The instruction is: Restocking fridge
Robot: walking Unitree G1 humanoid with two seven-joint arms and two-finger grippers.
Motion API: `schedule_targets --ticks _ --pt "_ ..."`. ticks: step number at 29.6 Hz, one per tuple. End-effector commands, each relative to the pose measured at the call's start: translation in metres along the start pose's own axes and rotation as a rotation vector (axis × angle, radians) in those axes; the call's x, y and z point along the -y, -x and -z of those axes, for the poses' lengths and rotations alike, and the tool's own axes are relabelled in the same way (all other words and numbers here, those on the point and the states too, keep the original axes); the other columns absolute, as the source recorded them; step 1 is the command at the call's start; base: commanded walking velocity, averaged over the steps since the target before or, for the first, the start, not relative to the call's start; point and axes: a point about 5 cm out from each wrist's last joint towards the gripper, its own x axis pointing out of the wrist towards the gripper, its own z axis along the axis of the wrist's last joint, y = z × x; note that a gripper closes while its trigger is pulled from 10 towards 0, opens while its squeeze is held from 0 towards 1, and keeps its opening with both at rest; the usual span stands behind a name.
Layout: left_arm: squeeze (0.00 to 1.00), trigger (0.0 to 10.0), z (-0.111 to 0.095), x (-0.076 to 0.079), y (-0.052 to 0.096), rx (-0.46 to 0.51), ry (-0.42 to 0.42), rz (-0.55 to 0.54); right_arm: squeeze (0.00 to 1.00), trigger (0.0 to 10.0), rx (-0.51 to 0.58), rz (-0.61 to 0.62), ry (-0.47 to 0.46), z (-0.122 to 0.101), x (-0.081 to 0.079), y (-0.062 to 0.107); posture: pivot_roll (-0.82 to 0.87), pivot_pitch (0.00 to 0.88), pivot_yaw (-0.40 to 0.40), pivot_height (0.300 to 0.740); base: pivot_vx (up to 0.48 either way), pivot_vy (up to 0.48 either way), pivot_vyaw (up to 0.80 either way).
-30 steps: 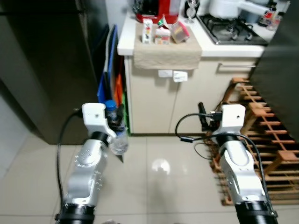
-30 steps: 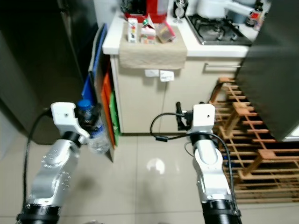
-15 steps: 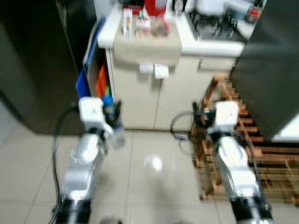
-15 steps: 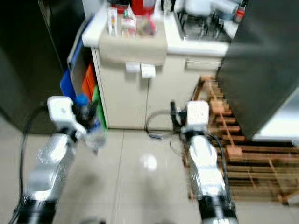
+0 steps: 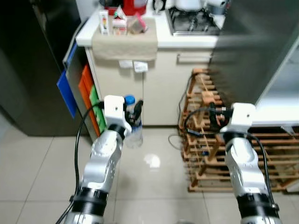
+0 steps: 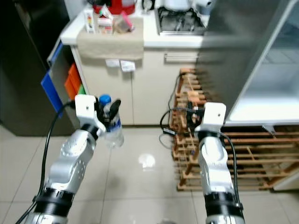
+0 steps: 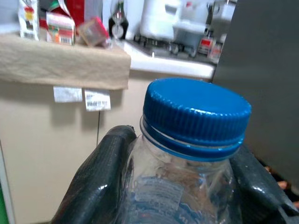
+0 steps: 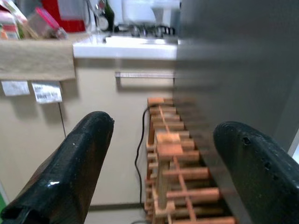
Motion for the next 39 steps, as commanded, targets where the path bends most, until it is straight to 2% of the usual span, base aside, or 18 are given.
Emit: schedule_targets --ticks 1,5,9,15,19,29,34,39 --pt "0.0 10.0 -0.008 -0.003 -0.001 0.041 -0.01 -0.016 0.0 10.0 -0.009 -0.029 0.007 0.001 -0.007 -0.002 -0.08 0.0 -0.038 0.736 0.0 -0.472 0.0" --pt "0.0 10.0 -0.01 -0.005 -0.004 0.057 -0.014 -0.041 0.0 10.0 -0.043 -0.05 -0.003 0.01 -0.012 0.0 -0.05 0.0 -0.062 0.736 0.0 -0.472 0.0" --pt "0.0 10.0 -0.017 -0.006 -0.007 0.07 -0.015 -0.034 0.0 10.0 -0.015 -0.095 0.026 0.005 -0.021 -0.001 -0.07 0.0 -0.046 0.736 0.0 -0.471 0.0" --pt "0.0 10.0 -0.015 -0.005 -0.01 0.05 -0.018 -0.013 0.0 10.0 -0.003 -0.088 0.023 0.005 -0.019 0.003 -0.08 0.0 -0.018 0.736 0.0 -0.471 0.0" --pt "0.0 10.0 -0.014 -0.005 -0.01 0.044 -0.027 -0.001 0.0 10.0 -0.012 -0.084 0.023 0.008 -0.02 0.006 -0.08 0.0 -0.011 0.736 0.0 -0.472 0.0" --pt "0.0 10.0 -0.016 -0.017 -0.004 0.031 -0.044 -0.025 0.0 10.0 -0.021 -0.095 0.0 0.012 -0.03 0.014 -0.06 0.0 -0.006 0.736 0.0 -0.471 0.0" --pt "0.0 10.0 -0.016 -0.017 -0.005 0.023 -0.081 -0.001 0.0 10.0 -0.032 -0.059 -0.008 0.014 -0.026 0.013 -0.06 0.0 0.016 0.736 0.175 -0.18 -0.15" --pt "0.0 10.0 -0.012 -0.011 -0.007 0.006 -0.062 0.039 0.0 10.0 -0.026 -0.031 -0.016 0.013 -0.022 0.012 -0.08 0.0 0.014 0.736 0.0 0.0 -0.73"
